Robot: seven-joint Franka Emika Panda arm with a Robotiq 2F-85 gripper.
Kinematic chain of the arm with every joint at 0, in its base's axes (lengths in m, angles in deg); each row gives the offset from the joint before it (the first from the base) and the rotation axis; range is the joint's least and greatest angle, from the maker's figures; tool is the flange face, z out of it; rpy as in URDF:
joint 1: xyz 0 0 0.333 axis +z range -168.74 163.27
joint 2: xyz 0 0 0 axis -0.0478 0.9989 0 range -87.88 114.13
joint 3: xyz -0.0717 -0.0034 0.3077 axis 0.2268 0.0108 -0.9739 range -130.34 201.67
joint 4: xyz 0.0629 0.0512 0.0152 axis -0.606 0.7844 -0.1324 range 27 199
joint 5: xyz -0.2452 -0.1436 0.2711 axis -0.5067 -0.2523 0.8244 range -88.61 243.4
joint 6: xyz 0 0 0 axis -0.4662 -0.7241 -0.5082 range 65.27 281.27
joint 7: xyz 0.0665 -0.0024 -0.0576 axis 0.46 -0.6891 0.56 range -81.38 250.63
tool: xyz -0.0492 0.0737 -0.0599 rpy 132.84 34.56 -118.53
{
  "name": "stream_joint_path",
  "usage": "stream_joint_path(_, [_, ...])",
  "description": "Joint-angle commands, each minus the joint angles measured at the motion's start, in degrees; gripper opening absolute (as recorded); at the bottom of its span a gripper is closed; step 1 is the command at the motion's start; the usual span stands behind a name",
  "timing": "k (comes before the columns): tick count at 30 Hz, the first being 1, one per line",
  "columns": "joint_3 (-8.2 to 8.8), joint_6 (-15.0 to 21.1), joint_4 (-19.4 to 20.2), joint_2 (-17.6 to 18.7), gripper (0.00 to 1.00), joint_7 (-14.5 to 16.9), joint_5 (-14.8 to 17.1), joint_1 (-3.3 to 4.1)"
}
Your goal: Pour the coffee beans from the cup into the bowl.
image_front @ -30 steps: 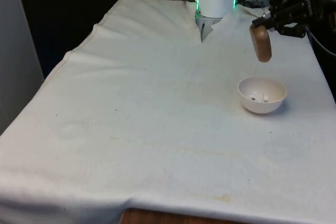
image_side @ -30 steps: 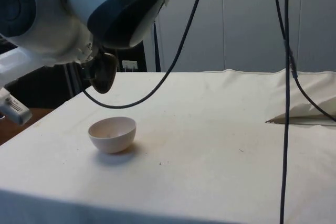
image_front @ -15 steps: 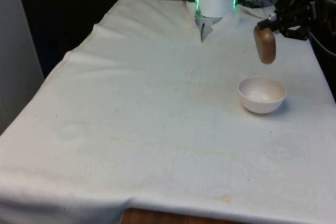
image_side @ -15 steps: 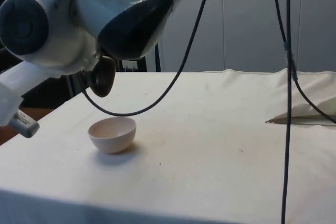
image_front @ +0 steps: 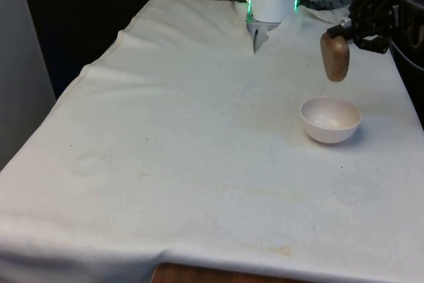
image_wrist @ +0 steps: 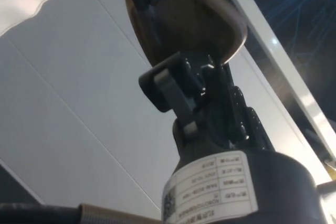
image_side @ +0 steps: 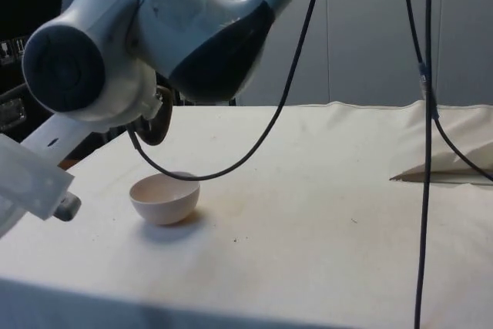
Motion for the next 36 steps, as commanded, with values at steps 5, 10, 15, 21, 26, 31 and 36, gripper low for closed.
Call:
stream_joint_path(5, [-0.17,1.03,1.89,-0.52,0.00,-0.97,-1.43,-0.34])
stream_joint_path(10, [-0.23,1.38,3.15,-0.57,0.00,-1.89,-2.69,-0.52])
stream_joint_path(15, [-0.17,1.60,4.24,-0.52,0.00,-2.86,-4.13,-0.52])
stream_joint_path(21, [-0.11,1.83,5.50,-0.40,0.00,-4.01,-6.07,-0.46])
stream_joint_path(26, [-0.11,1.83,6.30,-0.40,0.00,-4.76,-7.22,-0.46])
stream_joint_path(31, [0.00,1.03,6.82,-0.17,0.00,-5.39,-8.37,-0.29])
stream_joint_path(36, [-0.17,0.97,8.19,-0.52,0.00,-5.90,-10.31,-0.29])
